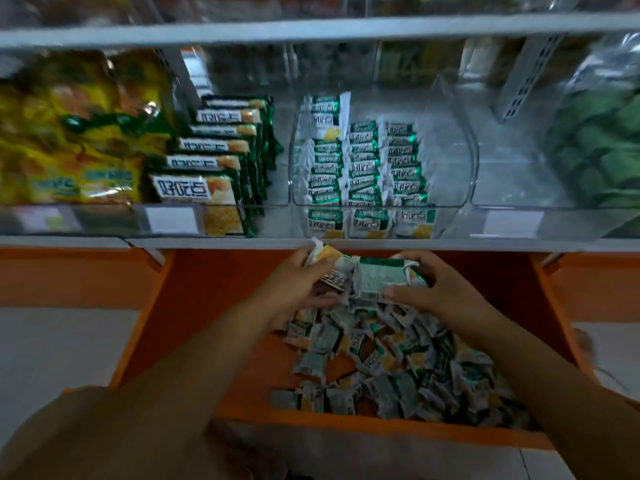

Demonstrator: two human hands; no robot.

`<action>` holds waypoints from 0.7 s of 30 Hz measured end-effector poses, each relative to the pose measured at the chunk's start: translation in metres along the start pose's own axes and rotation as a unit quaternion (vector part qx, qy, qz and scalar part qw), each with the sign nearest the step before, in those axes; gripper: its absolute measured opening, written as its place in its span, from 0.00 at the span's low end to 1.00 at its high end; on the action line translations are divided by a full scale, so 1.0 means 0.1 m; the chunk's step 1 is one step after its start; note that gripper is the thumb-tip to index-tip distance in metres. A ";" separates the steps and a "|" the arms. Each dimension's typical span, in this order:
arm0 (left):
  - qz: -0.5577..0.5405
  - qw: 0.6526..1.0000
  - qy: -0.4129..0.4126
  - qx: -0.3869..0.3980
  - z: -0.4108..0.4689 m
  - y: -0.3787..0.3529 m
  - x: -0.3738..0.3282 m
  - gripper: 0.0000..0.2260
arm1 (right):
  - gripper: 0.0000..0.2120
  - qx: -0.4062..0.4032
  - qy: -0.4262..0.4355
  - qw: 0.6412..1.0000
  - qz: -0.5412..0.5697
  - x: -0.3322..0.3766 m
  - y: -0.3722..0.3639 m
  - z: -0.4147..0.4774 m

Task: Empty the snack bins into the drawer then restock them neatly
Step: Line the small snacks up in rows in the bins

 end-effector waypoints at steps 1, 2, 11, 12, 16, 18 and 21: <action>-0.023 0.999 0.002 0.024 -0.09 -0.06 -0.08 0.32 | 0.31 0.009 0.014 1.000 -0.004 0.11 -0.03 -0.02; -0.032 0.999 -0.001 0.044 -0.15 -0.11 -0.13 0.37 | 0.30 0.015 0.030 0.999 -0.016 0.22 -0.07 -0.03; -0.109 0.987 -0.115 -0.005 -0.33 0.23 -0.49 0.46 | 0.26 0.049 0.074 0.994 0.060 0.73 -0.13 0.12; -0.103 0.986 -0.126 -0.017 -0.33 0.30 -0.53 0.46 | 0.27 0.042 0.071 0.990 0.110 0.72 -0.11 0.16; -0.040 0.984 -0.146 -0.089 -0.33 0.48 -0.69 0.47 | 0.19 -0.031 0.054 0.989 0.136 0.69 -0.06 0.34; -0.047 0.983 -0.153 -0.095 -0.33 0.50 -0.76 0.50 | 0.12 -0.049 0.060 0.991 0.106 0.75 -0.08 0.40; -0.064 0.981 -0.162 -0.090 -0.30 0.49 -0.86 0.52 | 0.12 -0.038 0.096 0.977 0.188 0.93 -0.14 0.48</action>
Point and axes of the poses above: each hand's wrist, its own z-axis towards the middle knuckle, its own y-axis out of the back of the hand, x = y × z, the point moved 3 cm from there along z, towards the middle knuckle, and after that the axes turned 5 degrees about x, right-handed, at the moved point
